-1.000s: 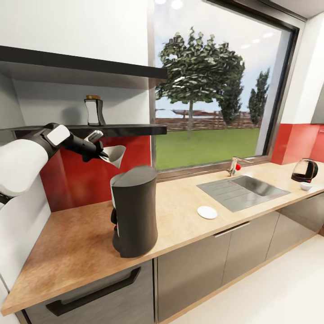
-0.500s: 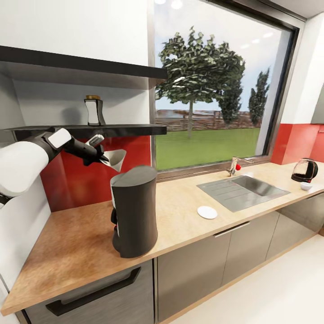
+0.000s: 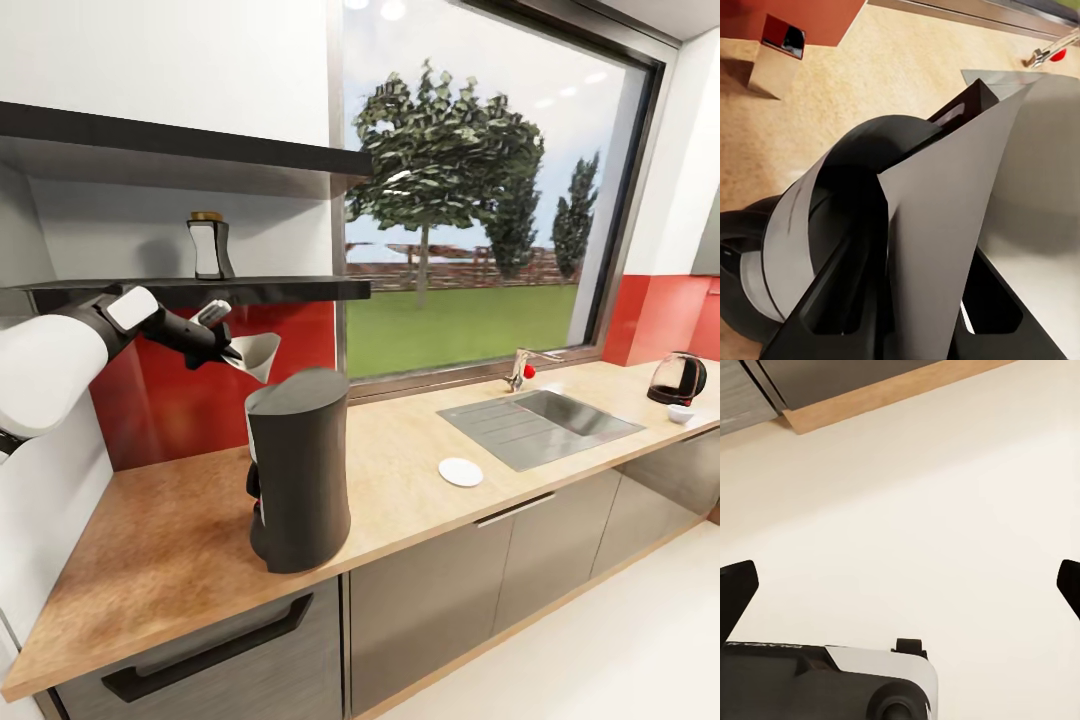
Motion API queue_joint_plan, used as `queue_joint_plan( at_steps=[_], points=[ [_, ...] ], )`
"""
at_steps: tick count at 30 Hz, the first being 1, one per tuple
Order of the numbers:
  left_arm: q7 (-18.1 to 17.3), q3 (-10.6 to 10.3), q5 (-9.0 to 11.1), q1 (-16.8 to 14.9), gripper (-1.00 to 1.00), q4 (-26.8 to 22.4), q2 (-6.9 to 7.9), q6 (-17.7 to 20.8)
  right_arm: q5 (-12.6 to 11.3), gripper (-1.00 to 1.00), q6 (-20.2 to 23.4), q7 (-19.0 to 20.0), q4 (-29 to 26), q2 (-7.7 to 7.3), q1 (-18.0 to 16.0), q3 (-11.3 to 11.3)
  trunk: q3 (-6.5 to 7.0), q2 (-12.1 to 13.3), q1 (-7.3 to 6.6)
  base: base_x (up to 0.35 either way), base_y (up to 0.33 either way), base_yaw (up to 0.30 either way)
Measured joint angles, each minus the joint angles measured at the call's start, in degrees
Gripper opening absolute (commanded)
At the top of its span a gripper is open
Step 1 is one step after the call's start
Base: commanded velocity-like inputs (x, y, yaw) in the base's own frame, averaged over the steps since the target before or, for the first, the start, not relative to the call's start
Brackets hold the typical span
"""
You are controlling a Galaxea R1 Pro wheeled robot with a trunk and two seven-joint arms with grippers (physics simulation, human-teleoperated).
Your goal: Set up a coffee station on the kitchen countertop: keep the coffee maker on the countertop, move the bottle of coffee from the kitchen shelf to the counter next to the coffee maker, place a paper coffee filter on top of the coffee maker, put the saucer next to the coffee maker with the coffee cup on the saucer, and place the electric kettle next to the coffee maker.
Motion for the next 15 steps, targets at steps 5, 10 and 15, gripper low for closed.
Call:
queue_joint_plan(
  at_steps=[5,10,15],
  points=[
    [0.0,0.0,0.1,0.0,-1.00,0.2,-0.02,0.0,0.0,1.00,0.0,0.0,0.0,0.00,0.0,0.0,0.00,0.0,0.00,0.000,0.000,0.000],
    [-0.1,0.1,0.1,0.0,-1.00,0.8,-0.06,0.0,0.0,1.00,0.0,0.0,0.0,0.00,0.0,0.0,0.00,0.0,0.00,0.000,0.000,0.000],
    [-0.1,0.2,0.0,0.0,-1.00,1.0,-0.17,0.0,0.0,1.00,0.0,0.0,0.0,0.00,0.0,0.0,0.00,0.0,0.00,0.000,0.000,0.000]
  ],
)
